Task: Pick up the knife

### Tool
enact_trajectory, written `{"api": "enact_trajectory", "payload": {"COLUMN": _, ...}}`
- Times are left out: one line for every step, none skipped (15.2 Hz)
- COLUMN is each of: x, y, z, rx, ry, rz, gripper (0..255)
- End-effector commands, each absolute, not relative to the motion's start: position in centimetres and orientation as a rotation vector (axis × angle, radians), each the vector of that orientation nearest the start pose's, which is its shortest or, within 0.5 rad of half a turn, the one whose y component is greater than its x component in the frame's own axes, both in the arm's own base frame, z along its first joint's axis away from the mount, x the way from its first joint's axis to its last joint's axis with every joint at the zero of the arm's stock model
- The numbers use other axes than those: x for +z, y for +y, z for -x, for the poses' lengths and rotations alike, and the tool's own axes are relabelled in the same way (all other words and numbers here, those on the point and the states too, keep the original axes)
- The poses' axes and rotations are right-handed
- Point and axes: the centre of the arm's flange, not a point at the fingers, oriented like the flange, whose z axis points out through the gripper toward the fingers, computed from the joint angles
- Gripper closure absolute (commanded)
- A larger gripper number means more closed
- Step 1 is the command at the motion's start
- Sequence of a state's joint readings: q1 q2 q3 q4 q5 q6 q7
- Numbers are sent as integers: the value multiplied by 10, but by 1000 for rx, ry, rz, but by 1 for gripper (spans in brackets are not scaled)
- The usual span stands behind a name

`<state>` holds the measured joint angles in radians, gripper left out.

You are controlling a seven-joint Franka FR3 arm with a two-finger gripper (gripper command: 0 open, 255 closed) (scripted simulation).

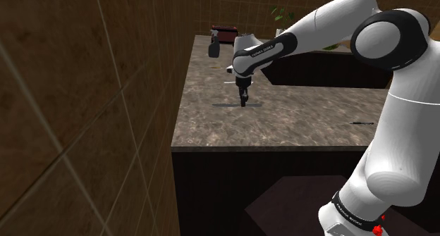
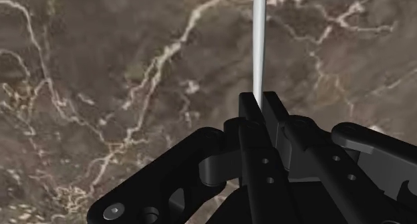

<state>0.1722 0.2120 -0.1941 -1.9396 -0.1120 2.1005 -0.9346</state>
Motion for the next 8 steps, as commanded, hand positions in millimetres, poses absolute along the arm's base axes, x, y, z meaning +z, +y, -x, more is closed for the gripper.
{"api": "enact_trajectory", "payload": {"x": 382, "y": -15, "z": -596, "rx": 170, "ry": -1515, "rz": 2859, "gripper": 255}}
{"api": "enact_trajectory", "payload": {"x": 388, "y": -15, "z": -596, "rx": 170, "ry": -1515, "rz": 2859, "gripper": 255}}
{"api": "enact_trajectory", "payload": {"x": 393, "y": -15, "z": -596, "rx": 170, "ry": -1516, "rz": 2859, "gripper": 255}}
{"api": "enact_trajectory", "payload": {"x": 398, "y": -15, "z": -596, "rx": 170, "ry": -1516, "rz": 2859, "gripper": 255}}
{"api": "enact_trajectory", "payload": {"x": 404, "y": -15, "z": -596, "rx": 170, "ry": -1516, "rz": 2859, "gripper": 255}}
{"api": "enact_trajectory", "payload": {"x": 409, "y": -15, "z": -596, "rx": 170, "ry": -1516, "rz": 2859, "gripper": 255}}
{"api": "enact_trajectory", "payload": {"x": 414, "y": -15, "z": -596, "rx": 170, "ry": -1516, "rz": 2859, "gripper": 255}}
{"api": "enact_trajectory", "payload": {"x": 419, "y": -15, "z": -596, "rx": 170, "ry": -1516, "rz": 2859, "gripper": 255}}
